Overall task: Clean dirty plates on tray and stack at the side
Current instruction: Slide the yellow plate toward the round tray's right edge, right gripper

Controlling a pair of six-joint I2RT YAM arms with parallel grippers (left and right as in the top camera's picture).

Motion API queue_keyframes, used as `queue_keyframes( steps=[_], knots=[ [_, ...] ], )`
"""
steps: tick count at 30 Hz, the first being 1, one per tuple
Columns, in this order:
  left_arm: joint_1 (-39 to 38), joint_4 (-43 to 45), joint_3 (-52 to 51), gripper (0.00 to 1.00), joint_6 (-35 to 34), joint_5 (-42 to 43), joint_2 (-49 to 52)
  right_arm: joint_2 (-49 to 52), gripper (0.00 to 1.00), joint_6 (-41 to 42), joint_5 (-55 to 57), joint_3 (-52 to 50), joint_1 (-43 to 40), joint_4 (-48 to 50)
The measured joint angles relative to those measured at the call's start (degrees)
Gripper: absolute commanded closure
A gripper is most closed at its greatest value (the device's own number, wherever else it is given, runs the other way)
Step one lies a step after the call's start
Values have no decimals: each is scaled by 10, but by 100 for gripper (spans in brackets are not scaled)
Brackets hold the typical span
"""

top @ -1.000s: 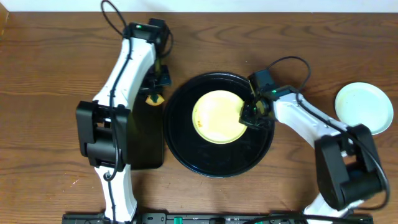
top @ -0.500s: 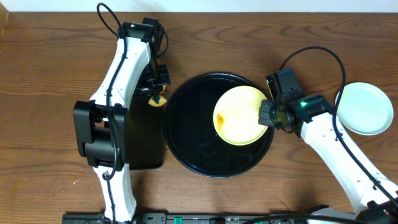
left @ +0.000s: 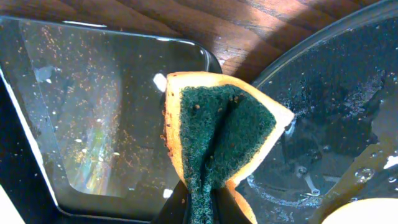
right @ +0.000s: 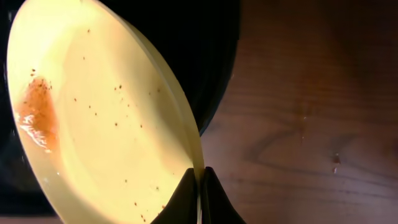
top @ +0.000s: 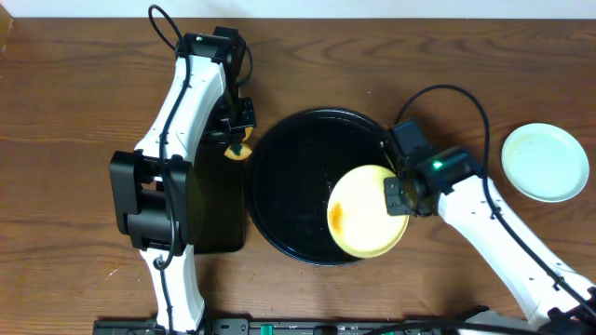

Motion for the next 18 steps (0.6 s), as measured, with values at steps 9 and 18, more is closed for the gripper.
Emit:
queue_keyframes(
  steps=[9, 18],
  knots=[
    [0, 0, 0, 92, 7, 7, 0, 0, 98, 16, 52, 0, 15, -20],
    [0, 7, 0, 92, 13, 11, 0, 0, 98, 19, 138, 66, 15, -45]
  ],
)
